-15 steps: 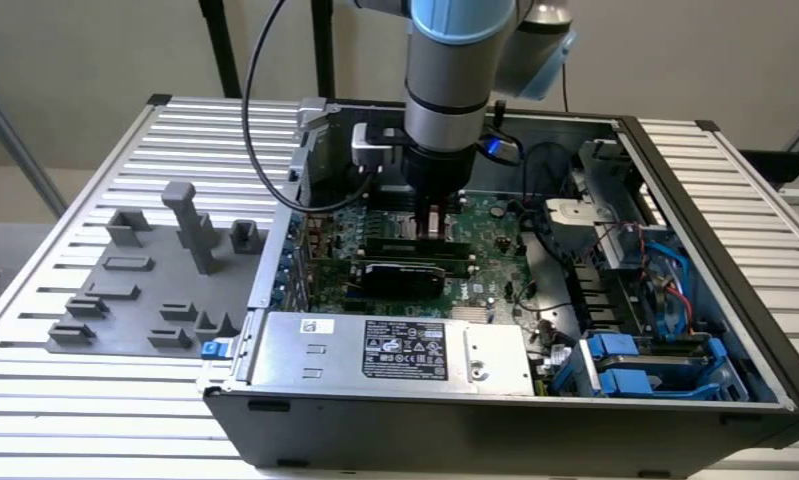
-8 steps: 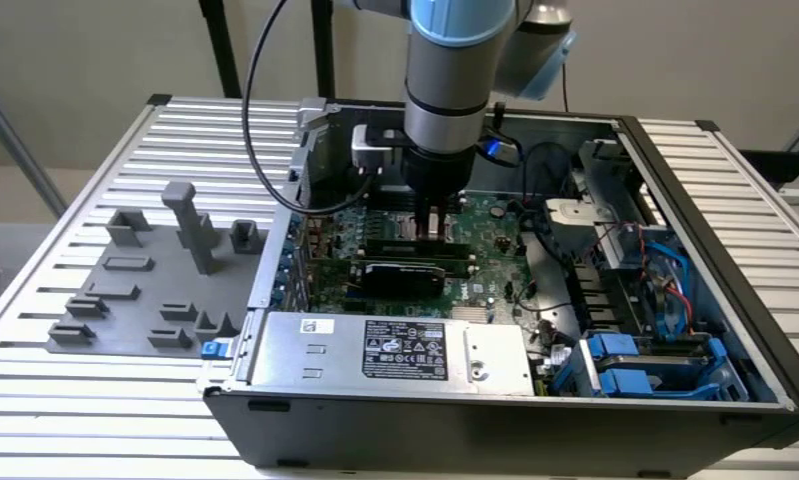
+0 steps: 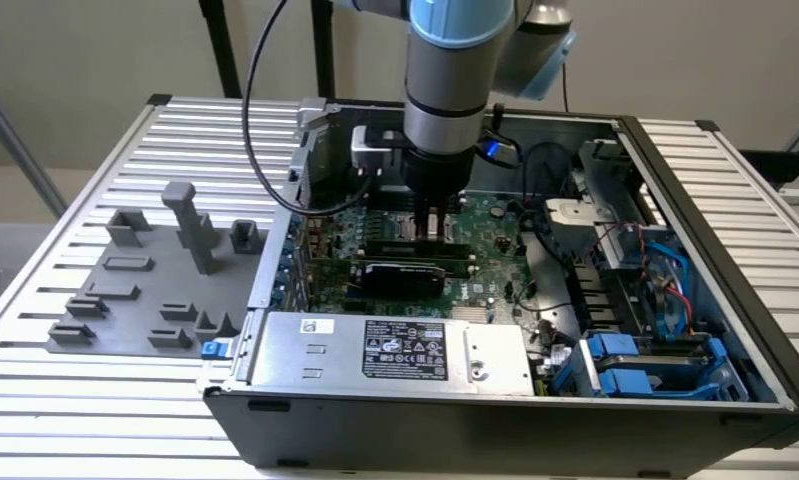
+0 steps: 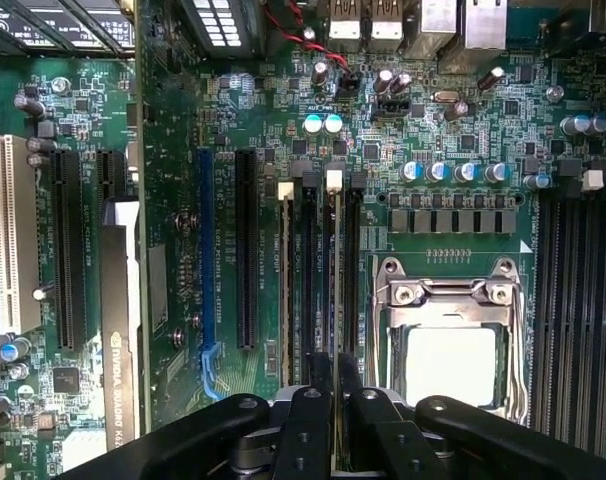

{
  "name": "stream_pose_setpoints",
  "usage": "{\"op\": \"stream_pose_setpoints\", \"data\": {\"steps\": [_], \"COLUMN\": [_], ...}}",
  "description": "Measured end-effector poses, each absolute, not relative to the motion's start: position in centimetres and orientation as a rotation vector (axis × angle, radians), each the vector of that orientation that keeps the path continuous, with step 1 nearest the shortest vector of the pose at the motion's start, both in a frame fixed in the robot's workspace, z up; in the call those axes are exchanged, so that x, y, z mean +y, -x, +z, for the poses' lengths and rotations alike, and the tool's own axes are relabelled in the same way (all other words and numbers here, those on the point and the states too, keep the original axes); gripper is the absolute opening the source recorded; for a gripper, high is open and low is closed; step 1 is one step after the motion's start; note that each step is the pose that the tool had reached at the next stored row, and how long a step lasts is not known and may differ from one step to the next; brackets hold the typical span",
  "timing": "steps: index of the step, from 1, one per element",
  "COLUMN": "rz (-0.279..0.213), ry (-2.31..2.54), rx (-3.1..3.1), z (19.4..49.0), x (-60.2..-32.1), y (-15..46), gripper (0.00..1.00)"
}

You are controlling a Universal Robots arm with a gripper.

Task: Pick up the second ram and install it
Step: 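Press down the second ram until it locks into place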

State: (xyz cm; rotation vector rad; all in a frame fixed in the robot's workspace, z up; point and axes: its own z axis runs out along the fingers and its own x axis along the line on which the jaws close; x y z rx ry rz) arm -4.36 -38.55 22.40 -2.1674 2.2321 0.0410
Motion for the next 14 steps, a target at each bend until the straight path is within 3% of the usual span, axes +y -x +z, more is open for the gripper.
{"op": "stream_pose_setpoints", "data": {"steps": [14], "rz": [0.041], "ry": [2.168], "rx": [2.232], "z": [21.97], "x": [-38.53], "y": [4.42], "gripper": [0.00]}}
